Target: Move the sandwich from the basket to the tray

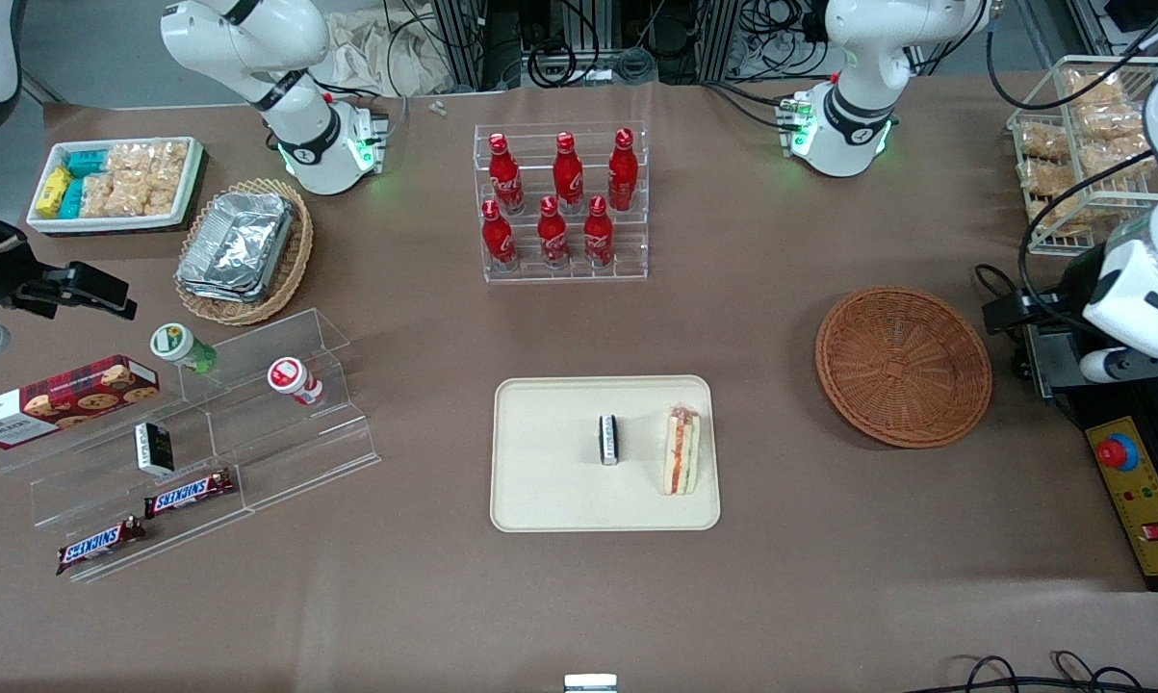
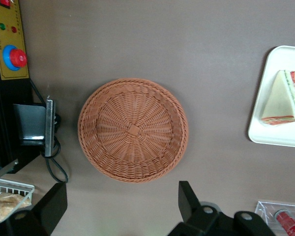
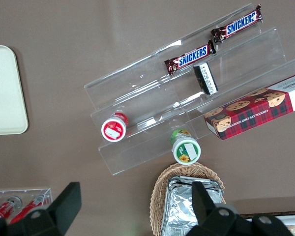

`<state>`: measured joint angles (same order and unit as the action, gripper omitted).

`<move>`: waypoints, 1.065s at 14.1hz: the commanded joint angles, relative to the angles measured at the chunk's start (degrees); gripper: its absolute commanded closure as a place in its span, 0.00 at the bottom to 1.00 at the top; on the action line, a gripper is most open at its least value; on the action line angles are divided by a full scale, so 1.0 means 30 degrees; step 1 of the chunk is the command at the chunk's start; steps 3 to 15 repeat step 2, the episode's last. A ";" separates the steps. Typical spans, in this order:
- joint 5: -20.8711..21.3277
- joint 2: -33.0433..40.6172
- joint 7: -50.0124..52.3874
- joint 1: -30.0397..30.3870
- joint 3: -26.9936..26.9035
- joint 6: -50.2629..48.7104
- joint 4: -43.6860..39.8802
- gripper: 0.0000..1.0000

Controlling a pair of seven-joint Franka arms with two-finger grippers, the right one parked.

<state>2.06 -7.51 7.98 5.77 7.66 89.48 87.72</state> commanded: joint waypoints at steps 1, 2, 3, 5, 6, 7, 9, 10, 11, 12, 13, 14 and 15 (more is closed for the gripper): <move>-0.0510 0.0131 -0.1219 0.0330 -0.0093 0.0145 -0.0236 0.00; -0.0453 0.0102 -0.1747 0.0477 -0.0065 0.0144 -0.0383 0.00; -0.0453 0.0102 -0.1747 0.0477 -0.0065 0.0144 -0.0383 0.00; -0.0453 0.0102 -0.1747 0.0477 -0.0065 0.0144 -0.0383 0.00; -0.0453 0.0102 -0.1747 0.0477 -0.0065 0.0144 -0.0383 0.00; -0.0453 0.0102 -0.1747 0.0477 -0.0065 0.0144 -0.0383 0.00; -0.0453 0.0102 -0.1747 0.0477 -0.0065 0.0144 -0.0383 0.00; -0.0453 0.0102 -0.1747 0.0477 -0.0065 0.0144 -0.0383 0.00; -0.0453 0.0102 -0.1747 0.0477 -0.0065 0.0144 -0.0383 0.00; -0.0453 0.0102 -0.1747 0.0477 -0.0065 0.0144 -0.0383 0.00; -0.0453 0.0102 -0.1747 0.0477 -0.0065 0.0144 -0.0383 0.00; -0.0453 0.0102 -0.1747 0.0477 -0.0065 0.0144 -0.0383 0.00; -0.0453 0.0102 -0.1747 0.0477 -0.0065 0.0144 -0.0383 0.00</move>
